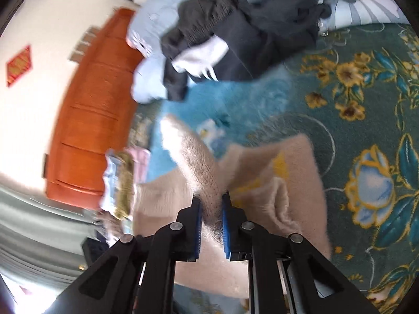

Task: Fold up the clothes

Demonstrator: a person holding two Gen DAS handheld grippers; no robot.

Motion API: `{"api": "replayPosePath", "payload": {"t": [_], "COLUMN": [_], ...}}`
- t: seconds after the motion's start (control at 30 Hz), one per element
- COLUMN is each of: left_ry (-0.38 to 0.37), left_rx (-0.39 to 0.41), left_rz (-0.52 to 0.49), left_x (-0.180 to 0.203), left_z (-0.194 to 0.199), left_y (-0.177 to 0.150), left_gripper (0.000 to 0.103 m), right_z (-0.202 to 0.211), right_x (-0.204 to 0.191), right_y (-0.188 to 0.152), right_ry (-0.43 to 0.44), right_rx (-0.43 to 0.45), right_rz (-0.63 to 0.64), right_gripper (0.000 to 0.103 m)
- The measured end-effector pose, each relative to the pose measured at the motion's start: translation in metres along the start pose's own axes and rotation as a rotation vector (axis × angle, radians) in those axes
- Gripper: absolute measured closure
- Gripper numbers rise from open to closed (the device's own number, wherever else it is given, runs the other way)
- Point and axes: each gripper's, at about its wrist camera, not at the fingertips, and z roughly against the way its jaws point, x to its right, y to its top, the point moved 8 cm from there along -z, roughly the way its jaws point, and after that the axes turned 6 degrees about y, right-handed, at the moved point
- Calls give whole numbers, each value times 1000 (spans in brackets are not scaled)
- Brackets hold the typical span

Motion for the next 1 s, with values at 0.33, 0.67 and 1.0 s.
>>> {"api": "replayPosePath", "payload": {"t": [0.33,0.67,1.0], "left_ry": [174,138,213], "left_rx": [-139,-130,-166], "left_rz": [35,57,49], "left_x": [-44,-50,-62], "left_z": [-28,-24,-59], "left_y": [-21,-20,-16], "left_gripper": [90,68,25], "right_z": [-8,-3,-13], "right_x": [76,49,79], "right_y": [-22,-21,-52], "right_ry": [-130,-215,-203], "right_rx": [-27,-87,-151], "right_rz": [-169,54,6], "right_gripper": [90,81,20]}}
